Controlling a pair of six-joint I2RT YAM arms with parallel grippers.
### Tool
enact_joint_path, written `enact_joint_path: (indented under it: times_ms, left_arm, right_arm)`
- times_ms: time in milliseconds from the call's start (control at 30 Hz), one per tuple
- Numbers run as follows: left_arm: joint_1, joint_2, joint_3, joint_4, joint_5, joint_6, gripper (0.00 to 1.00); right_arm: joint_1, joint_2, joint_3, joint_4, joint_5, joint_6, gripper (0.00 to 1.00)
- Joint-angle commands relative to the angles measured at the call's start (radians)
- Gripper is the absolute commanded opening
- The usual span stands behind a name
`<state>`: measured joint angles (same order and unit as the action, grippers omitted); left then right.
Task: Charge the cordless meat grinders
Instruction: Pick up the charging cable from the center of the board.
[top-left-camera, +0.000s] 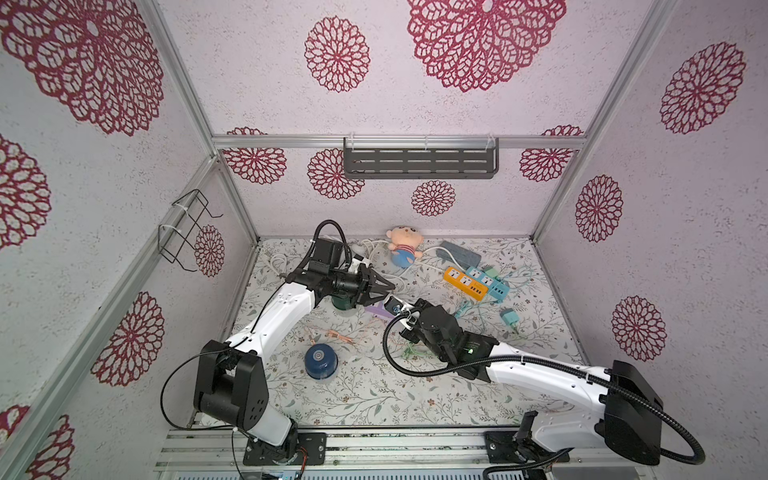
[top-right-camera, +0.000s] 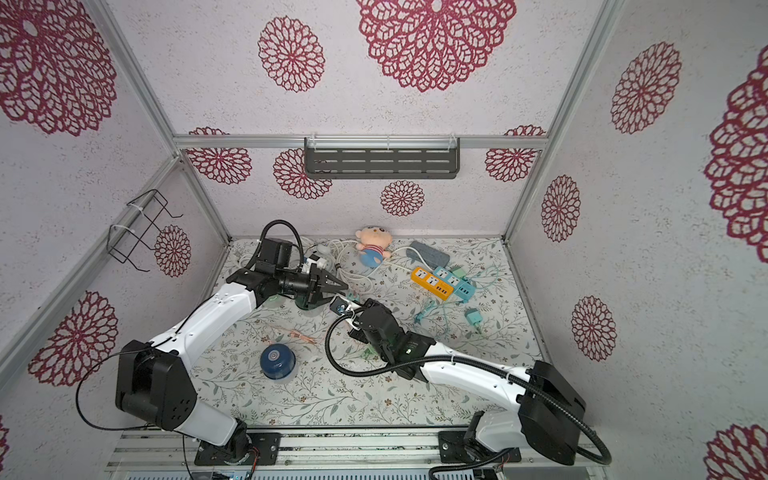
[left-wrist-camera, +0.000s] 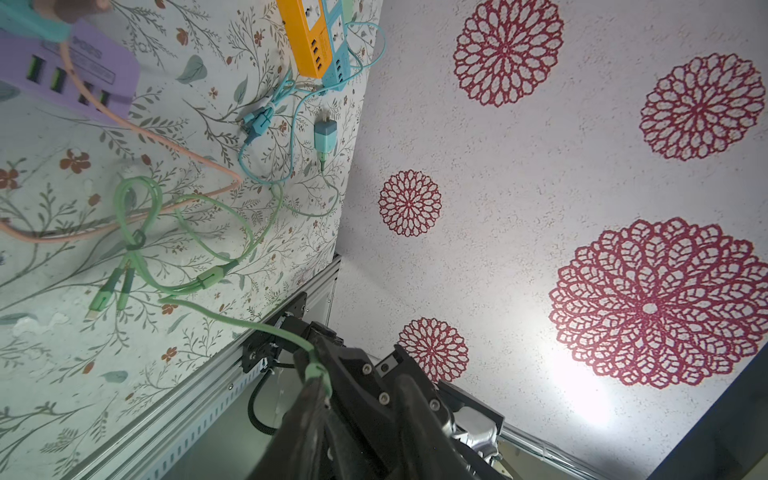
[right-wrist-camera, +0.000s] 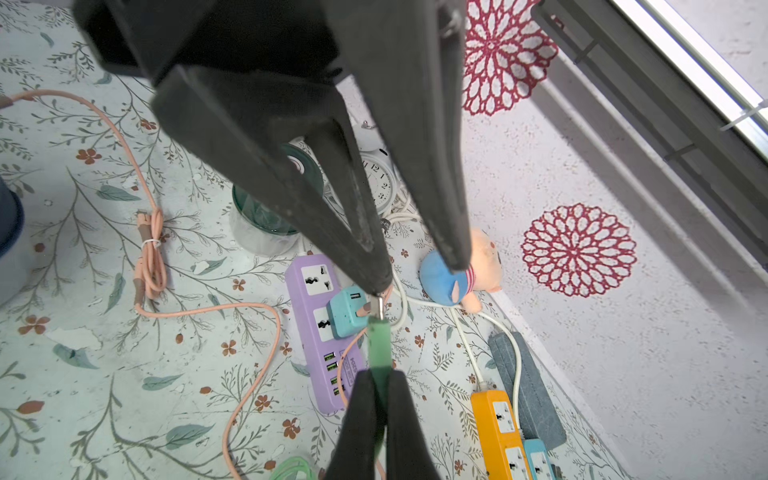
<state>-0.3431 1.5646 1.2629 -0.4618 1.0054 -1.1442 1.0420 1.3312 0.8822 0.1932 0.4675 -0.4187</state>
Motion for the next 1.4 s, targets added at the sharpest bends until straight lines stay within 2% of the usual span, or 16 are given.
enact_joint_path:
  times_ms: [0,133,233,433,767,1033,1267,1367]
  left_arm:
    - [-0.023,0.010,-0.022,-0.043,0.020,0.022,0.29]
    - [-0.024,0.006,-0.023,-0.105,0.002,0.065,0.38]
    - [-0.024,0.000,-0.036,-0.102,-0.002,0.062,0.40]
    - [-0.027,0.001,-0.034,-0.074,0.001,0.043,0.31]
    - [-0.028,0.017,-0.043,-0.021,0.007,0.014,0.32]
    - [-0.027,0.025,-0.058,-0.014,0.011,0.021,0.27]
    - [-0.025,0.029,-0.071,-0.013,0.010,0.031,0.14]
    - [-0.025,0.028,-0.076,-0.011,0.009,0.030,0.12]
  right_arm:
    - [0.009,-0.016,0.016,0.072,0.042,-0.020,0.00]
    - [0.009,-0.004,0.011,0.080,0.054,-0.020,0.00]
    - [0.010,0.003,0.018,0.075,0.048,-0.018,0.00]
    - [0.012,0.018,0.024,0.070,0.045,-0.020,0.00]
    - [0.026,0.050,0.031,0.058,0.039,-0.018,0.00]
    - [0.033,0.059,0.032,0.064,0.039,-0.015,0.00]
    - [0.036,0.048,0.021,0.071,0.042,-0.012,0.00]
    - [0.039,0.039,0.007,0.076,0.042,-0.011,0.00]
